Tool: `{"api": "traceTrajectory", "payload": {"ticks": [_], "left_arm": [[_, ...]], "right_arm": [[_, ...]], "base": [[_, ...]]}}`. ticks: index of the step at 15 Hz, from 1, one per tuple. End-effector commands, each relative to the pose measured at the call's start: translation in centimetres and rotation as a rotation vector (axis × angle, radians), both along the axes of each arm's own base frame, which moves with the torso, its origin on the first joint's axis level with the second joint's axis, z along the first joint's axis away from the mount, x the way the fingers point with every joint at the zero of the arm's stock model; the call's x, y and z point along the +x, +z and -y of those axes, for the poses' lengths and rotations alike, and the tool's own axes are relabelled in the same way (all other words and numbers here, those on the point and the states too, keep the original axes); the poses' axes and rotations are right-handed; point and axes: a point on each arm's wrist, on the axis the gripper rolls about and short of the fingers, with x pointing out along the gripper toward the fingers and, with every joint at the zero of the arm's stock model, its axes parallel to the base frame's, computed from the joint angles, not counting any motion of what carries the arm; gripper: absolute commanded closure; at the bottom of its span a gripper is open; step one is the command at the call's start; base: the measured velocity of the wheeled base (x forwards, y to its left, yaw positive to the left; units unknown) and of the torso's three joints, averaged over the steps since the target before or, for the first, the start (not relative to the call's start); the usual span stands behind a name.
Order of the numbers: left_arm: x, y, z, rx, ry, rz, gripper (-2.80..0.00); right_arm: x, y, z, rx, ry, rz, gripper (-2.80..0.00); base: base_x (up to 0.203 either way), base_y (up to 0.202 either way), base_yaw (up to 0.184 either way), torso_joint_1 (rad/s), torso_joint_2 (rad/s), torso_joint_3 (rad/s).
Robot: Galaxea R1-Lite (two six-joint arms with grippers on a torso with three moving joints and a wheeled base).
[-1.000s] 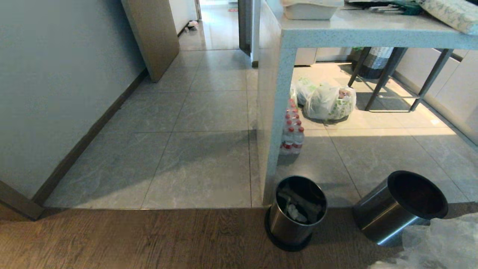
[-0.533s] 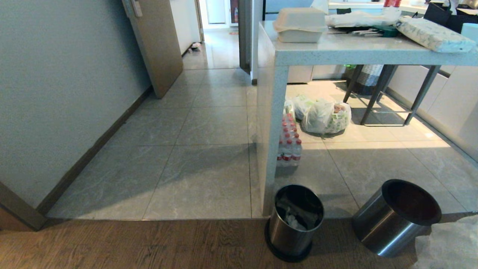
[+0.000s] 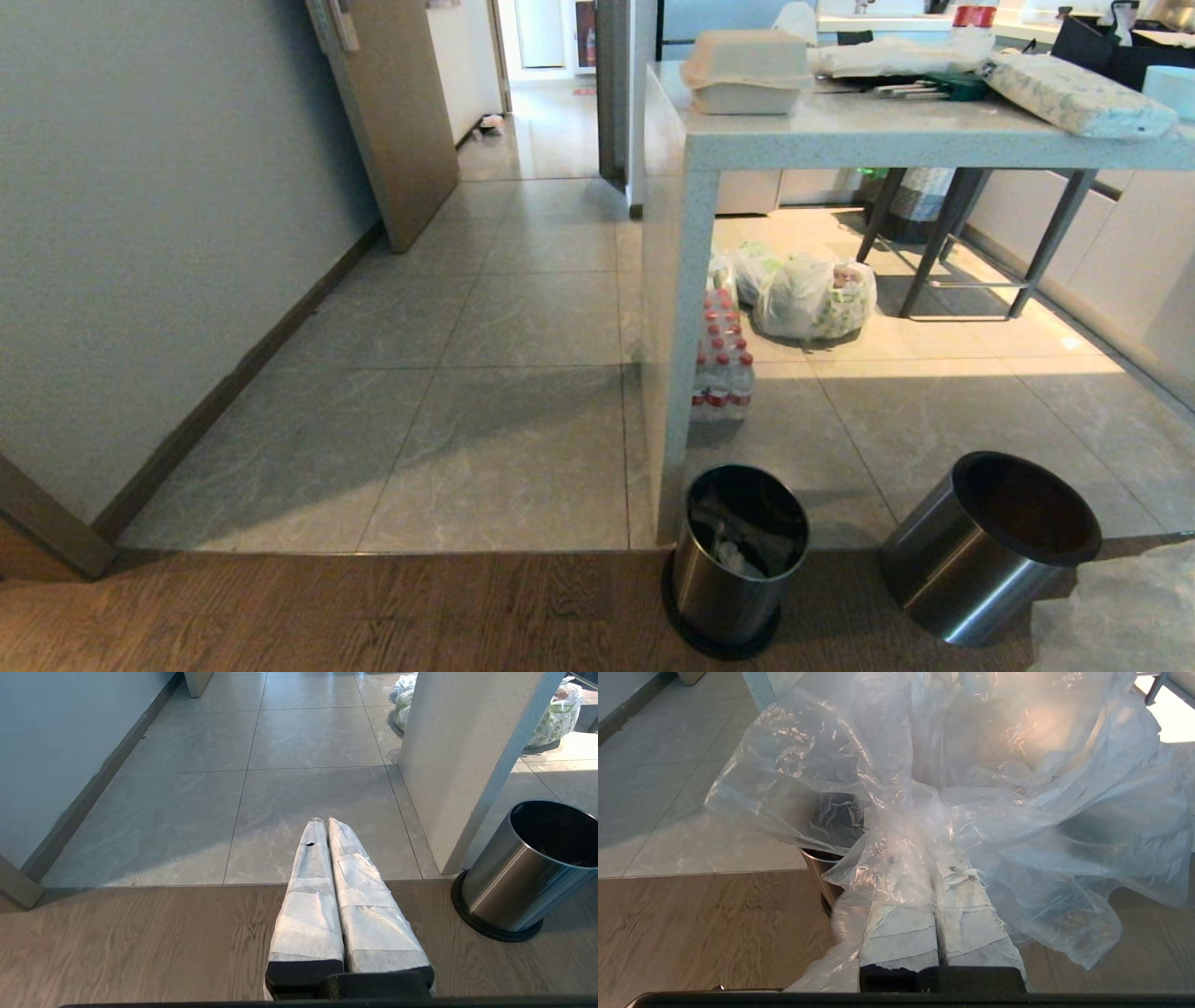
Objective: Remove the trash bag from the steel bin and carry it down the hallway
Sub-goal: Put the trash bag at the door
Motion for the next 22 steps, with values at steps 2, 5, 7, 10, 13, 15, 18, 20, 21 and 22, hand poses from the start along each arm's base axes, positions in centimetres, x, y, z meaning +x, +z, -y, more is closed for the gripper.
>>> {"api": "traceTrajectory", "payload": {"ticks": [2, 5, 7, 10, 13, 15, 18, 20, 21, 22], "left_arm": [[0.0, 0.0, 0.0, 0.0, -0.001, 0.0, 0.0], [0.0, 0.0, 0.0, -0.001, -0.001, 0.0, 0.0], [0.0, 0.0, 0.0, -0.003, 0.001, 0.0, 0.0], [0.0, 0.0, 0.0, -0.003, 0.001, 0.0, 0.0], [0.0, 0.0, 0.0, -0.003, 0.001, 0.0, 0.0], [0.0, 0.0, 0.0, -0.003, 0.001, 0.0, 0.0], [0.0, 0.0, 0.0, -0.003, 0.001, 0.0, 0.0], [0.0, 0.0, 0.0, -0.003, 0.001, 0.0, 0.0], [0.0, 0.0, 0.0, -0.003, 0.001, 0.0, 0.0], [0.0, 0.0, 0.0, -0.003, 0.001, 0.0, 0.0]], "right_arm": [[0.01, 0.0, 0.0, 0.0, -0.001, -0.001, 0.0], [0.01, 0.0, 0.0, 0.0, 0.0, -0.002, 0.0], [0.01, 0.0, 0.0, 0.0, 0.0, -0.002, 0.0], [0.01, 0.0, 0.0, 0.0, 0.0, -0.002, 0.0], [0.01, 0.0, 0.0, 0.0, 0.0, -0.002, 0.0], [0.02, -0.01, 0.0, 0.0, -0.002, -0.002, 0.0], [0.01, 0.0, 0.0, 0.0, 0.0, -0.002, 0.0], [0.01, -0.01, 0.0, 0.0, 0.0, -0.003, 0.0], [0.02, -0.03, 0.0, 0.0, 0.0, -0.003, 0.0], [0.01, 0.0, 0.0, 0.0, 0.0, -0.002, 0.0]], "base": [[0.002, 0.001, 0.019, 0.003, 0.0, 0.0], [0.001, 0.034, 0.001, 0.0, 0.0, 0.001], [0.001, 0.18, -0.002, 0.002, 0.0, 0.004], [0.0, 0.193, -0.001, 0.002, 0.0, 0.004], [0.0, 0.195, 0.001, 0.002, 0.0, 0.001], [0.0, 0.192, 0.001, 0.001, 0.0, 0.004], [0.0, 0.195, 0.001, 0.001, 0.01, 0.004], [0.0, 0.192, 0.001, -0.003, 0.0, 0.002], [0.0, 0.191, 0.001, 0.0, 0.0, 0.002], [0.0, 0.189, 0.002, -0.002, 0.01, 0.002]]}}
